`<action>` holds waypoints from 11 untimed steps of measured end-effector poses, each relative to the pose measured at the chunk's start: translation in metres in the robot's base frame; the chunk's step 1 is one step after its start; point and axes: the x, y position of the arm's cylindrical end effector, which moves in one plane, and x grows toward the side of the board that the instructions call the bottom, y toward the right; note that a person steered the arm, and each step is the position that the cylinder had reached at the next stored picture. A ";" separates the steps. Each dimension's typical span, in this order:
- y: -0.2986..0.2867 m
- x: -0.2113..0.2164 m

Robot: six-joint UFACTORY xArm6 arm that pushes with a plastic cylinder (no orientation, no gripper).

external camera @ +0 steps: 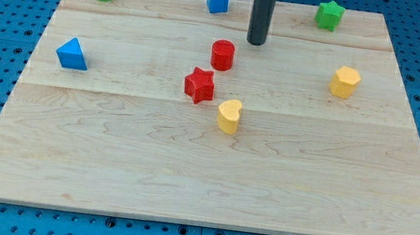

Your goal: Move the yellow heart at the bottom left corner of the board

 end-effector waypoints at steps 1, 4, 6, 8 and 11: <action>-0.004 0.015; -0.028 0.169; 0.005 0.201; -0.065 0.241; -0.211 0.209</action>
